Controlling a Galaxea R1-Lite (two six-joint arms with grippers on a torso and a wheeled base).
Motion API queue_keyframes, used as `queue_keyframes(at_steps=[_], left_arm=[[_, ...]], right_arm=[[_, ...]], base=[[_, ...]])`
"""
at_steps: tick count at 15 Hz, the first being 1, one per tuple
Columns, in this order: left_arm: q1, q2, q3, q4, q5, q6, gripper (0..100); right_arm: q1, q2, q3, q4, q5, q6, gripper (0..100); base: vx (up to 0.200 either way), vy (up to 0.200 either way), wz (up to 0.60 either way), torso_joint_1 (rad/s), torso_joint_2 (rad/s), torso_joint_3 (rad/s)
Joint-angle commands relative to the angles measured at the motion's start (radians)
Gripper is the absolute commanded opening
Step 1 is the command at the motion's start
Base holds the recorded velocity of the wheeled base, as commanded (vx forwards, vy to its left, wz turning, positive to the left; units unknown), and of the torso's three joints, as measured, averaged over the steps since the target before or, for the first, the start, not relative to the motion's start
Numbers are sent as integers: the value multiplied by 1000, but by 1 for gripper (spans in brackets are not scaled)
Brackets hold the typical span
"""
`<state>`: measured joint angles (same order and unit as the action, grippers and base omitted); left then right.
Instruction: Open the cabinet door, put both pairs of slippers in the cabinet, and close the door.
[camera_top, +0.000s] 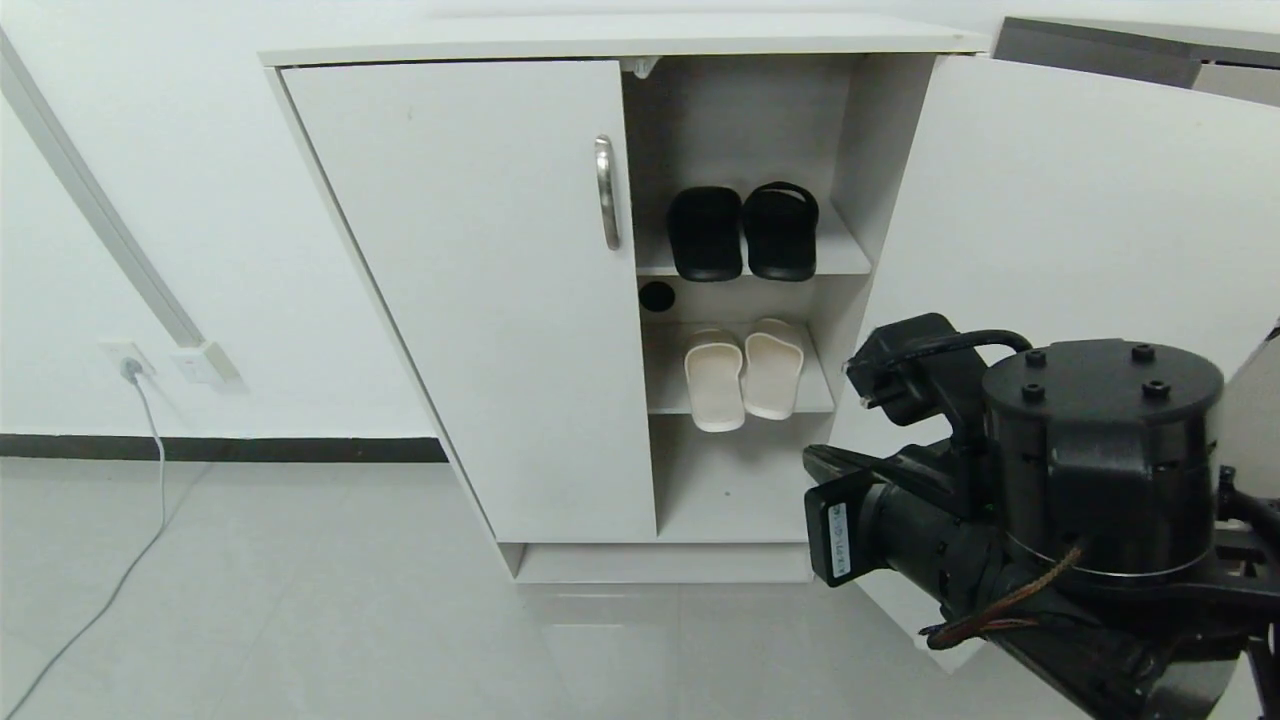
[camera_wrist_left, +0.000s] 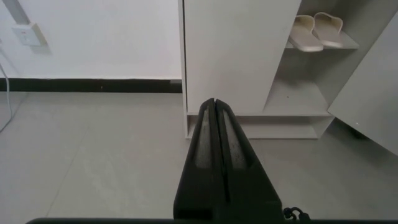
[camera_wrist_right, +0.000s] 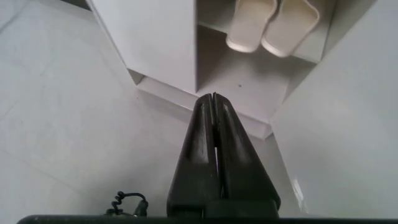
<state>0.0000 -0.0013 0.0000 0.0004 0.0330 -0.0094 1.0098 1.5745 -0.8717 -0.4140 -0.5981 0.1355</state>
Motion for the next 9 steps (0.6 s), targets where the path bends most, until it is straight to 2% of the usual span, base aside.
queue_keyframes(at_steps=[1,9], left_arm=[[0,1,0,0,1,0,0],[0,1,0,0,1,0,0]], right_arm=[[-3,1,7,0,1,-1,0],[-31,25,22,-19,8,-1,0]], base=[[0,0,0,0,0,0],[0,0,0,0,0,0]])
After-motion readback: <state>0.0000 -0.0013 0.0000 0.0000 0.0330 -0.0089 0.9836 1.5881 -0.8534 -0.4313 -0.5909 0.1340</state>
